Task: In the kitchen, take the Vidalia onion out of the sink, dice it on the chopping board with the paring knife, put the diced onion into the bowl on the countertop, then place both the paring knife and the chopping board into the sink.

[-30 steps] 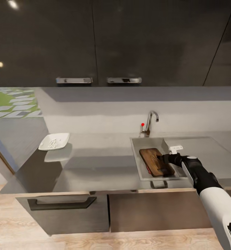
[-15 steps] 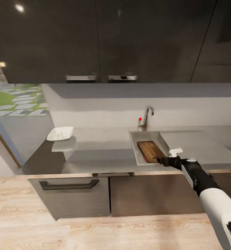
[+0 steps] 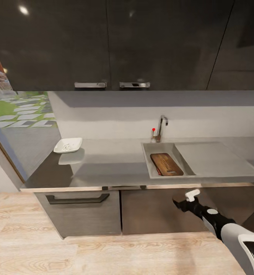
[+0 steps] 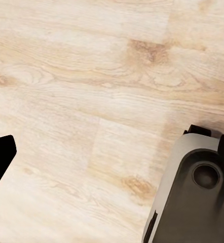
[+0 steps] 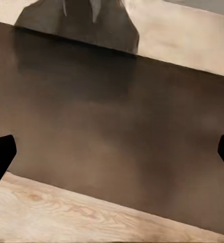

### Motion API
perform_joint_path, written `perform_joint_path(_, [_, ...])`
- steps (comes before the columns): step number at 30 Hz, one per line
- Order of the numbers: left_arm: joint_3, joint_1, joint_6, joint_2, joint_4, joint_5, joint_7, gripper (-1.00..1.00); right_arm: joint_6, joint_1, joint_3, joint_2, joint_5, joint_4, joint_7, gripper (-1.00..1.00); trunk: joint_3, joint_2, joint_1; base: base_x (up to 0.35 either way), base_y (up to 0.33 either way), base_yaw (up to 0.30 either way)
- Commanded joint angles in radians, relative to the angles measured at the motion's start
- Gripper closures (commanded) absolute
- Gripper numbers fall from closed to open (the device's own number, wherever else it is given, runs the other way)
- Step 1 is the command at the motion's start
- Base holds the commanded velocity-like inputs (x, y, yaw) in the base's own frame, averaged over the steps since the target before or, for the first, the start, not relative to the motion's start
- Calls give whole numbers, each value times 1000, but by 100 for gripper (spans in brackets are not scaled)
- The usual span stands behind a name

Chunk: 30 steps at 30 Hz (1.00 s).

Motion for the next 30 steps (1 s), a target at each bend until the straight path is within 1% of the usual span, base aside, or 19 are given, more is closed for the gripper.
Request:
perform_joint_path(1, [-8,-2,-6,0,4,6,1,-100,-51,4,-2,-1,33,25,0,-100,-2,-2,1,0,0,0])
perform_joint_path(2, [-8,-2,-6,0,4,6,1,-100,-72,12,-2,-1,42,35,-1,-100,-2,-2,1,0,0,0])
perform_joint_path(4, [-8,-2,-6,0,4,6,1,-100,-102,62,-2,-1,53,46,-1,-100,-2,-2,1,0,0,0])
perform_joint_path(6, [-8,-2,-6,0,4,6,1,-100,-156,136,-1,0,58,50,-3,-100,-2,-2,1,0,0,0])
perform_joint_path(7, [-8,-2,-6,0,3,6,0,-100,-176,158,-1,0,58,52,-3,-100,-2,-2,1,0,0,0])
perform_joint_path(9, [-8,-2,-5,0,3,6,-4,-100,-207,225,0,8,58,54,-4,-100,-2,-2,1,0,0,0])
perform_joint_path(11, [-8,-2,-4,-4,3,6,-16,-100,-226,301,1,26,63,54,-4,-100,-2,-2,1,0,0,0])
perform_joint_path(12, [-8,-2,-4,-8,3,5,-27,-100,-253,341,1,35,70,54,-5,-100,-2,-2,1,0,0,0])
perform_joint_path(14, [-7,-2,-4,-11,3,5,-37,-100,-283,393,1,44,75,55,-5,-100,-2,-2,1,0,0,0])
perform_joint_path(17, [-5,-2,-4,-15,-8,4,-41,-100,-308,493,1,72,79,56,-6,-100,-2,-2,1,0,0,0])
perform_joint_path(19, [-4,-2,-3,-16,-50,2,-40,-100,-319,565,2,99,81,55,-7,-100,-2,-2,1,0,0,0])
perform_joint_path(21, [-4,-2,-2,-13,-133,1,-37,-100,-343,602,2,121,88,55,-20,-100,-2,-2,1,0,0,0])
perform_joint_path(23, [-4,-2,-1,-12,-245,0,-36,-100,-357,615,1,138,94,52,-85,-100,-2,-2,1,0,0,0])
perform_joint_path(24, [-4,-2,0,-12,-297,0,-36,-100,-361,618,1,150,96,48,-136,-100,-2,-2,1,0,0,0])
perform_joint_path(25, [-4,-2,2,-18,-376,-3,-36,-100,-364,619,-2,172,97,43,-237,-100,-2,-2,1,0,0,0])
perform_joint_path(26, [-4,-2,4,-24,-422,-4,-36,-100,-367,620,-3,187,97,34,-316,-100,-2,-2,1,0,0,0])
perform_joint_path(27, [-5,-2,6,-34,-489,-7,-37,-100,-383,621,-4,218,97,-17,-482,-100,-2,-2,1,0,0,0])
perform_joint_path(28, [-5,-2,7,-38,-517,-8,-38,-100,-394,621,-5,246,98,-82,-595,-100,-2,-2,1,0,0,0])
perform_joint_path(30, [-7,-2,8,-40,-537,-11,-41,-100,-404,622,-5,275,97,-164,-704,-100,-2,-2,1,0,0,0])
